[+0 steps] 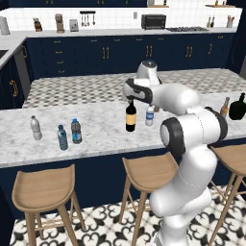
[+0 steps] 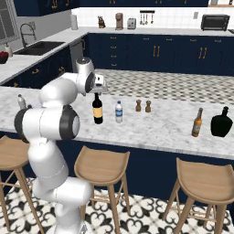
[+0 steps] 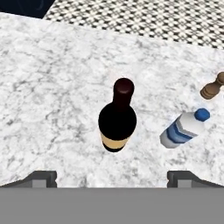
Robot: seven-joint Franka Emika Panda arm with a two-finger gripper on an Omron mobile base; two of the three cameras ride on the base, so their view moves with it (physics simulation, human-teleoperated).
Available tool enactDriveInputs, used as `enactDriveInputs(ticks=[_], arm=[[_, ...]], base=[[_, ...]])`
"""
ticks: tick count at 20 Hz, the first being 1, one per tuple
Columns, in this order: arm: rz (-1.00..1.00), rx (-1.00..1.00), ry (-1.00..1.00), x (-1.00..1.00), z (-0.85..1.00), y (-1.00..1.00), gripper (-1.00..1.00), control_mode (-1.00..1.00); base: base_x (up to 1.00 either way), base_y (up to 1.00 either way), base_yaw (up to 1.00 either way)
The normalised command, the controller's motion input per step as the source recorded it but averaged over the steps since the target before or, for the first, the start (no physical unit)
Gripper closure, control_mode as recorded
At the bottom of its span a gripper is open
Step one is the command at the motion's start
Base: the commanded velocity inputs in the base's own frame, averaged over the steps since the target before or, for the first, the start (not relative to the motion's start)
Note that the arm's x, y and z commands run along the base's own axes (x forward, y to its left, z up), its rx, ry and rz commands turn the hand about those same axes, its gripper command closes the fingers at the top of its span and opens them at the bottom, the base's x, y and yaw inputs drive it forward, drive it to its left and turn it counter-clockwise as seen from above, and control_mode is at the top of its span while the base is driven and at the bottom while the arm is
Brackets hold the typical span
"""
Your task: Move the plastic bottles in the middle to the plastics group, and the glass bottles in the middle to the glass group.
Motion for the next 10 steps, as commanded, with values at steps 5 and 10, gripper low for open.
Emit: enactDriveInputs(ticks=[5, 10], arm=[[0.00, 0.00, -0.02, 0.18, -0.17, 0.00, -1.00, -1.00], [0.00, 0.00, 0.00, 0.17, -0.17, -0.01, -1.00, -1.00]], base=[[0.00, 0.00, 0.00], [0.00, 0.00, 0.00]])
